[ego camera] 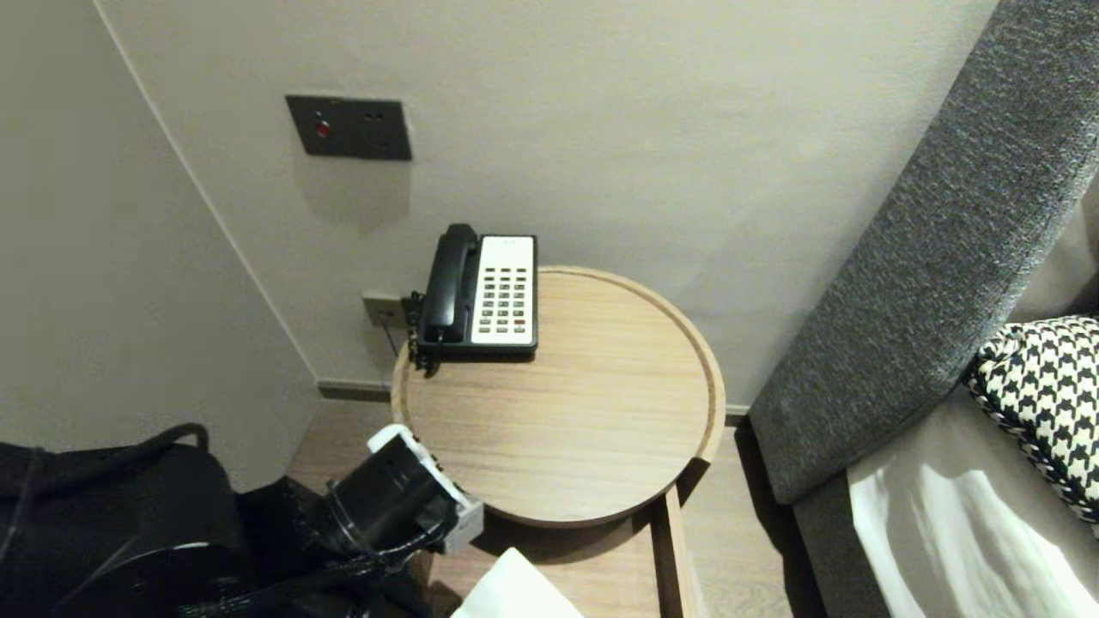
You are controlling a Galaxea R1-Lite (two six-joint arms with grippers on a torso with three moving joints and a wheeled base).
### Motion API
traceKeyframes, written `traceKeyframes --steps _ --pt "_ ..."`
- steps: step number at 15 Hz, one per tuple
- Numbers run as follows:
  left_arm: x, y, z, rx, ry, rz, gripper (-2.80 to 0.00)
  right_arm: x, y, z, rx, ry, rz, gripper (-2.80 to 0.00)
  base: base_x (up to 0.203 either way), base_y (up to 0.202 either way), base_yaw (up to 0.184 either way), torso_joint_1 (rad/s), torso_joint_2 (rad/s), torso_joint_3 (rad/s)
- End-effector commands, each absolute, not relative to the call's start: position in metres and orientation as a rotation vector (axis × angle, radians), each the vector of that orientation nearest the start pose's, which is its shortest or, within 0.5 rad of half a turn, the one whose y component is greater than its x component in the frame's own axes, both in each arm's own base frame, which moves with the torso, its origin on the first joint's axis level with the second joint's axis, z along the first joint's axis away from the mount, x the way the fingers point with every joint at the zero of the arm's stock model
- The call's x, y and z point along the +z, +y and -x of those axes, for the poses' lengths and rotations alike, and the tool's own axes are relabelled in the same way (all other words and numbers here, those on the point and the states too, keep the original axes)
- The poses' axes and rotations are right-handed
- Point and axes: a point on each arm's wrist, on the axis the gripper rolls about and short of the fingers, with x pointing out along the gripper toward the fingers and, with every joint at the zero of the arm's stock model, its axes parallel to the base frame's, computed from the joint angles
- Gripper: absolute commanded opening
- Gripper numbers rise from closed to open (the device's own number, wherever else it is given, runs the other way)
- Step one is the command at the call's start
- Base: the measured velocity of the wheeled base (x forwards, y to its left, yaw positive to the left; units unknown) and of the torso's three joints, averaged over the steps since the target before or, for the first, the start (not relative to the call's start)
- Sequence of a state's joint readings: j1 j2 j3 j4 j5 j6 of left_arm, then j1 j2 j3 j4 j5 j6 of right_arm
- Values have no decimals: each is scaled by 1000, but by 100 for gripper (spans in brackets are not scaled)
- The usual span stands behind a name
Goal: Take the tissue out of the drawer one by one and place them on the table
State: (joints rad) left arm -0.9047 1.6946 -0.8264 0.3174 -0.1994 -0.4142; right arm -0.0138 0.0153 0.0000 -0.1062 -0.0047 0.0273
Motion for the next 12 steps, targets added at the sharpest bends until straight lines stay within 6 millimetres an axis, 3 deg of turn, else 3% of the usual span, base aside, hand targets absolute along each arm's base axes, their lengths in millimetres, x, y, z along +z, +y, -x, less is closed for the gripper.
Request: traceKeyframes --steps 1,8,12 --pt "99 -216 -159 -686 1403 -113 0 76 0 19 -18 -51 -27 -280 0 0 0 0 0 0" --pt "90 -228 -167 -692 1425 -109 0 76 0 19 -18 -51 -27 -280 0 0 0 0 0 0" --pt "103 -234 -174 -714 1356 -73 0 76 0 19 -18 -51 -27 -280 0 0 0 0 0 0"
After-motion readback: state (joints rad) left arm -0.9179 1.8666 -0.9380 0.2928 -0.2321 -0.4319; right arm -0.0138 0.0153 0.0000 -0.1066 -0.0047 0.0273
